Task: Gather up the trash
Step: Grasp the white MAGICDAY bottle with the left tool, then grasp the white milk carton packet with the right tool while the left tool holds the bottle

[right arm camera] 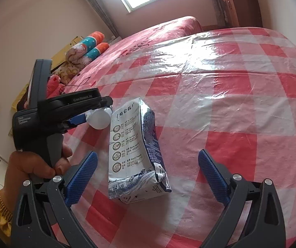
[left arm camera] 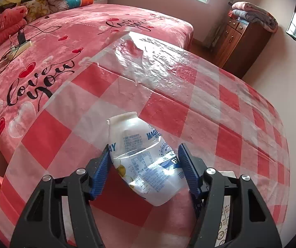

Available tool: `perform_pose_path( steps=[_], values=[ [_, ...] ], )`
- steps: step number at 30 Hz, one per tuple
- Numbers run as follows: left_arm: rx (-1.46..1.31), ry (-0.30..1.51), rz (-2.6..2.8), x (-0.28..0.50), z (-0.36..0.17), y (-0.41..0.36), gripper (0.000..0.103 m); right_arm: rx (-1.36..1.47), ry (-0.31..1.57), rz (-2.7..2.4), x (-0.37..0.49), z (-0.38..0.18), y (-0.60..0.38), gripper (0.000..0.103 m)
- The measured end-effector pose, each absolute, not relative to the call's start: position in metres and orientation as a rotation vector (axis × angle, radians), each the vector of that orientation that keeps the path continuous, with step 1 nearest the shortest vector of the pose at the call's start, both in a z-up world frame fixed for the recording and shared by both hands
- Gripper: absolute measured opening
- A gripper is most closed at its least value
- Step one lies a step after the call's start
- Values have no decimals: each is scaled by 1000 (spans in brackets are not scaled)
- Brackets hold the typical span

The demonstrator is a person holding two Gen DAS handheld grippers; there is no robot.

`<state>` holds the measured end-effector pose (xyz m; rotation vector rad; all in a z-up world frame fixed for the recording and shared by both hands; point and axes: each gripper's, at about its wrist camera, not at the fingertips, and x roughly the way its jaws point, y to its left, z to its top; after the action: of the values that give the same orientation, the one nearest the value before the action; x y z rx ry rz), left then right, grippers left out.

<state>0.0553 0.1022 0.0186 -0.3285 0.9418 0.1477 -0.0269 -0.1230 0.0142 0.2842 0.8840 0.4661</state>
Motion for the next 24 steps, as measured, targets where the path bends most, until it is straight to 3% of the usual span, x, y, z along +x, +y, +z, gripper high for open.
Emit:
perform_pose_path(
  steps=[2, 3, 5, 24],
  values=[
    [-323, 936, 146, 52, 20, 103, 59, 261, 885, 465, -27, 14, -120, 97],
    [-316, 929, 150, 51, 21, 102, 37, 247, 885, 463, -26, 14, -119, 97],
    [-323, 922, 141, 48, 26, 105, 32, 224, 885, 469, -26, 14, -115, 97],
    [-395, 894, -7, 9, 29, 123, 23, 183, 838, 460, -26, 18, -110, 97]
  ],
)
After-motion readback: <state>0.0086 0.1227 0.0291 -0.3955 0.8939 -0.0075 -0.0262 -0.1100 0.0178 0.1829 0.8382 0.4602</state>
